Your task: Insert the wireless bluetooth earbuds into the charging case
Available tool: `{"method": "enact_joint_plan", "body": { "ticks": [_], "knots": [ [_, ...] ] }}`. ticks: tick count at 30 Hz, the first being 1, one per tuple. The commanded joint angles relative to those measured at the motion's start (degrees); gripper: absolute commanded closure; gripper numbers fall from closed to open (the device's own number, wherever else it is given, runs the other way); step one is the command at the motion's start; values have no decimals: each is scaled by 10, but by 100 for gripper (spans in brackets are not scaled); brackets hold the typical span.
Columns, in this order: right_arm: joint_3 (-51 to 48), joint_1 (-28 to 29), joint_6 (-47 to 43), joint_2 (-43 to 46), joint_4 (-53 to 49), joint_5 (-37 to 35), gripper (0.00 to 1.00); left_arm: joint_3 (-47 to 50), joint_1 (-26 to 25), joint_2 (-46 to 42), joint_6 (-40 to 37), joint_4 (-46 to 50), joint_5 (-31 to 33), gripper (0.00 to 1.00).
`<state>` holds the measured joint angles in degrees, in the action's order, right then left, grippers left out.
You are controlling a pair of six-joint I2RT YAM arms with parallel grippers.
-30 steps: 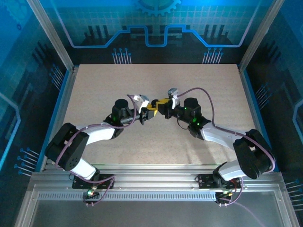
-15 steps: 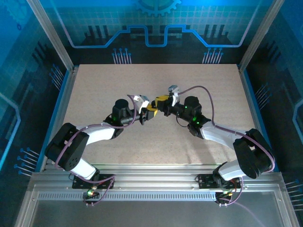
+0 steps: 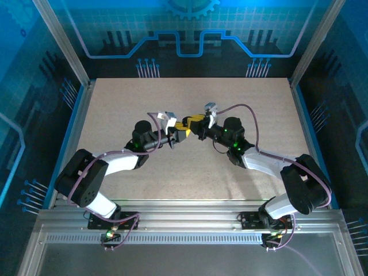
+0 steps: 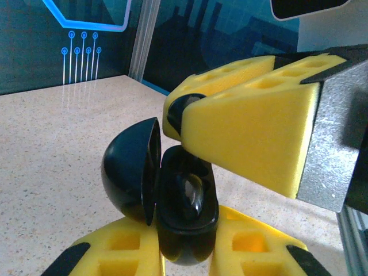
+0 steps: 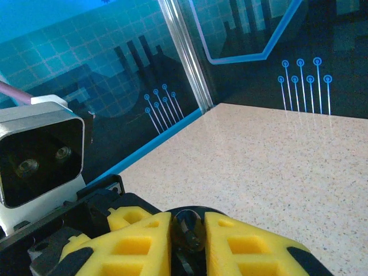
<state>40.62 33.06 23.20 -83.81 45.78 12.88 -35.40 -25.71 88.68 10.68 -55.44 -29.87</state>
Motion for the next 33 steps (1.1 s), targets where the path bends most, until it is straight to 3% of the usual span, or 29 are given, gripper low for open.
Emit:
{"method": "enact_joint_plan", "body": {
  "ticks": [1,33],
  "knots": [
    [-4,2,10,-3,15,6,79,7,8,9,32,-79,-20,94],
    [-6,1,7,28,-23,37,77,15,12,-8,-17,-33,-14,94]
  ]
}}
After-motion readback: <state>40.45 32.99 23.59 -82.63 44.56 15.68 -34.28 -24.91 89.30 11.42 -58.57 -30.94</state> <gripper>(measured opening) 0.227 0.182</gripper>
